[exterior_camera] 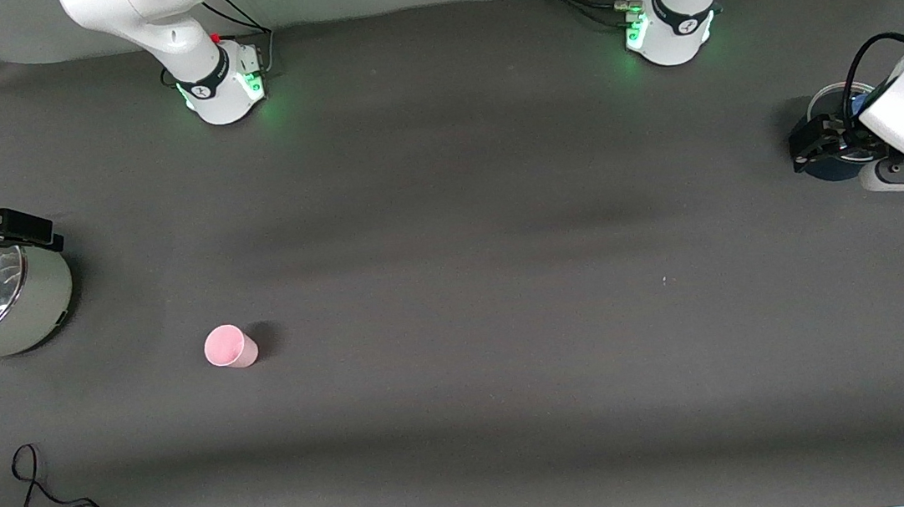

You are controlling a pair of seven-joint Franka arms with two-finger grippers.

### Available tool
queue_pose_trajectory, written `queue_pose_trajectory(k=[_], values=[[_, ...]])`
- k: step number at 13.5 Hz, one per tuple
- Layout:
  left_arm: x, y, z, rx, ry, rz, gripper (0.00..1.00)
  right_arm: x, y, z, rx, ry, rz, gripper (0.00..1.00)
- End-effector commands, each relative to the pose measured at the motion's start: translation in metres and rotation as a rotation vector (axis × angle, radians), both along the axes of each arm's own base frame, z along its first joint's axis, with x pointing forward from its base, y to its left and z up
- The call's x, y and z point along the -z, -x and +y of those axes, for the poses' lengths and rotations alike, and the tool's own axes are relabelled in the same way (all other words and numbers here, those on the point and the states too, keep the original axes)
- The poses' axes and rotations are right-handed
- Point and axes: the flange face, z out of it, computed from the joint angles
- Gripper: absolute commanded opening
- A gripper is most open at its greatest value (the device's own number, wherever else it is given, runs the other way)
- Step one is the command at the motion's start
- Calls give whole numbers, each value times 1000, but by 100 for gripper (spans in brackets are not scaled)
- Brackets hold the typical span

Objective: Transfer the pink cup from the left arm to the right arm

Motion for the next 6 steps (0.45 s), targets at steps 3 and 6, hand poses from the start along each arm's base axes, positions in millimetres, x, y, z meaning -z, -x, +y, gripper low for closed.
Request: queue_pose_trajectory(k=[3, 6], values=[[-7, 2, 4, 20, 36, -20, 100, -2, -10, 9, -1, 34, -6, 100], [-6, 0, 5, 17, 36, -28, 100, -2, -10, 10, -1, 31, -8, 100]])
